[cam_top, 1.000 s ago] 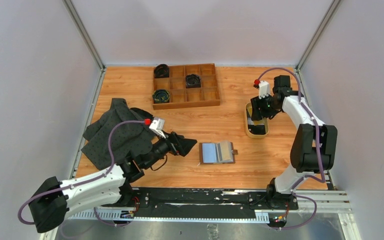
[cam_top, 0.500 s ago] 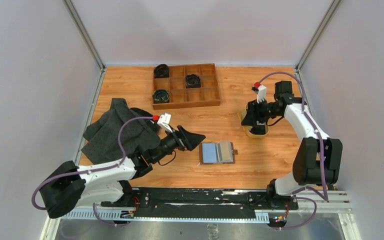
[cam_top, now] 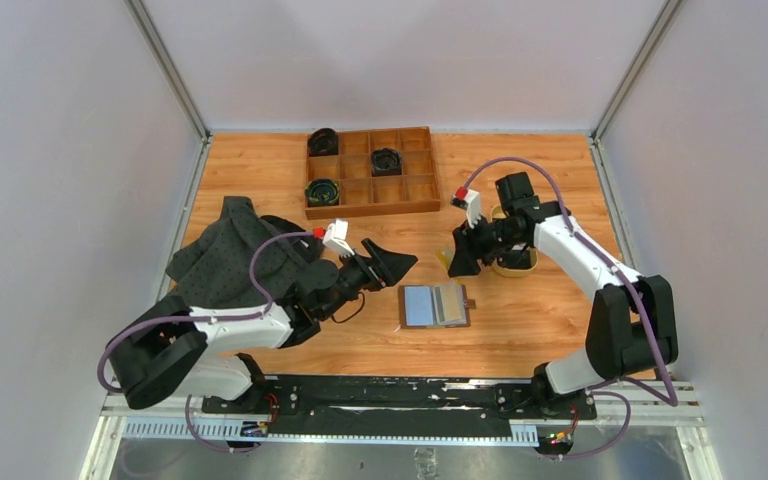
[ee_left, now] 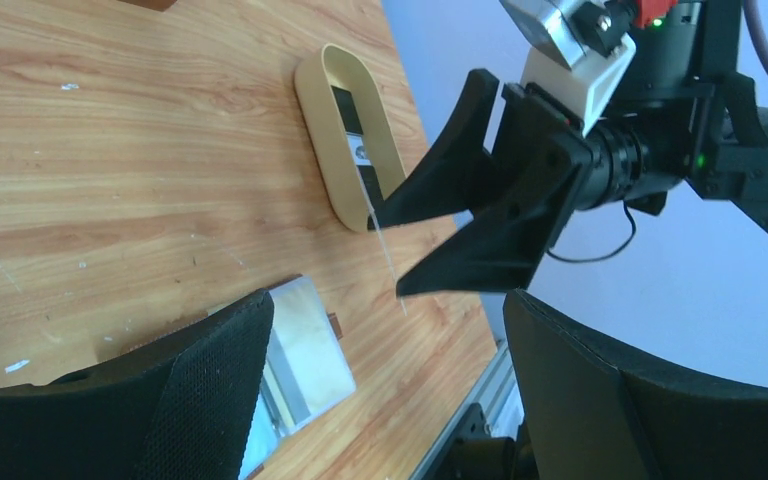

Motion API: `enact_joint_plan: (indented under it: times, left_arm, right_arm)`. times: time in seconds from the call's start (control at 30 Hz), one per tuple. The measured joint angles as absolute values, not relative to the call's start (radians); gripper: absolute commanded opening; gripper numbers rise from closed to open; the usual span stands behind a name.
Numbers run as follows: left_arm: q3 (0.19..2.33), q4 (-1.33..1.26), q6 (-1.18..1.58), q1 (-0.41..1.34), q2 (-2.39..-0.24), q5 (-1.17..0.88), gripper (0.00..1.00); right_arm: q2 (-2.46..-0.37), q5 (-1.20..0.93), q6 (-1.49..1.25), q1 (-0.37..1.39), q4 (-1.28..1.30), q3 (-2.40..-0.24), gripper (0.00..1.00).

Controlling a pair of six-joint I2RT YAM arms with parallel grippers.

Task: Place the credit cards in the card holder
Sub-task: Pick up the credit card from the storage box.

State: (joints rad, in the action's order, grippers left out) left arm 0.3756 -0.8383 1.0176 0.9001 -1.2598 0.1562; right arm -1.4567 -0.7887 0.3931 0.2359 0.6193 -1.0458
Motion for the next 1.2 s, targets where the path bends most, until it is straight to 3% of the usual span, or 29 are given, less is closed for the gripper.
enact_joint_plan:
  times: [0.53, 0.83, 1.0, 1.1, 1.2]
  left_arm:
    - [0.554, -0.841, 1.088, 0.906, -1.536, 0.134, 0.63]
    - [0.595, -0.842, 1.111, 0.930, -1.604, 0.112, 0.45]
    - [0.601, -0.842, 1.116, 0.931, -1.625, 0.111, 0.40]
    - [0.603, -0.842, 1.119, 0.931, -1.629, 0.111, 0.29]
    - [0.605, -0.846, 1.124, 0.931, -1.636, 0.106, 0.07]
  right_arm:
    - [-1.457, -0.729, 0.412, 0.355, 0.598, -1.037, 0.37]
    - [-1.457, -0.724, 0.412, 0.360, 0.597, -1.037, 0.37]
    - [-1.457, -0.722, 0.413, 0.364, 0.596, -1.036, 0.37]
    - [-1.456, -0.715, 0.417, 0.376, 0.591, -1.034, 0.37]
    - [-1.456, -0.707, 0.421, 0.387, 0.589, -1.030, 0.37]
